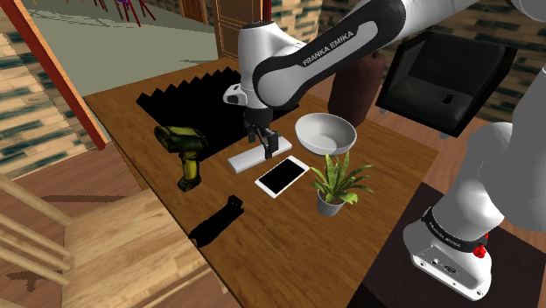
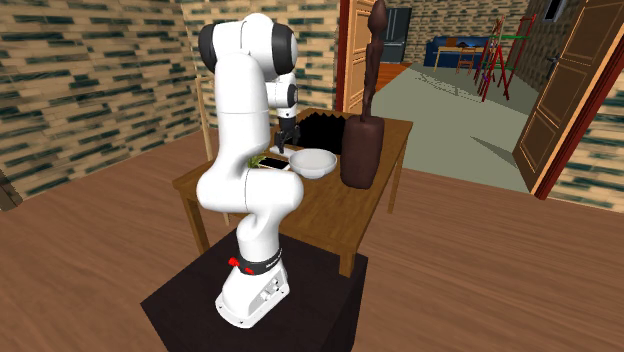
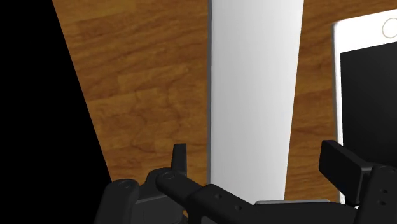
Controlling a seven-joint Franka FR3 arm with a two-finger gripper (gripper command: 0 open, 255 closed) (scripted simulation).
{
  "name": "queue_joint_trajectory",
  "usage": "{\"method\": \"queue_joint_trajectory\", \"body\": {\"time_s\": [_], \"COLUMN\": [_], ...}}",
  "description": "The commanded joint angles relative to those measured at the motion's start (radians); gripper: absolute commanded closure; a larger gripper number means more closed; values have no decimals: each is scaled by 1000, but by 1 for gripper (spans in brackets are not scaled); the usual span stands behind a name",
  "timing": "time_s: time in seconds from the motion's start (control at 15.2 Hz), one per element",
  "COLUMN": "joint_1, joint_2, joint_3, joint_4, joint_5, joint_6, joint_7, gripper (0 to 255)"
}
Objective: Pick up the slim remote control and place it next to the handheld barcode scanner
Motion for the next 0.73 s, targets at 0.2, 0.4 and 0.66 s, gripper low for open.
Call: {"method": "queue_joint_trajectory", "body": {"time_s": [0.2, 0.4, 0.66], "joint_1": [1, 1, 1], "joint_2": [-51, -51, -51], "joint_3": [-1, -1, -1], "joint_4": [53, 53, 53], "joint_5": [-5, -5, -5], "joint_6": [-104, -104, -104], "joint_7": [4, 4, 4], "gripper": [0, 0, 0]}}
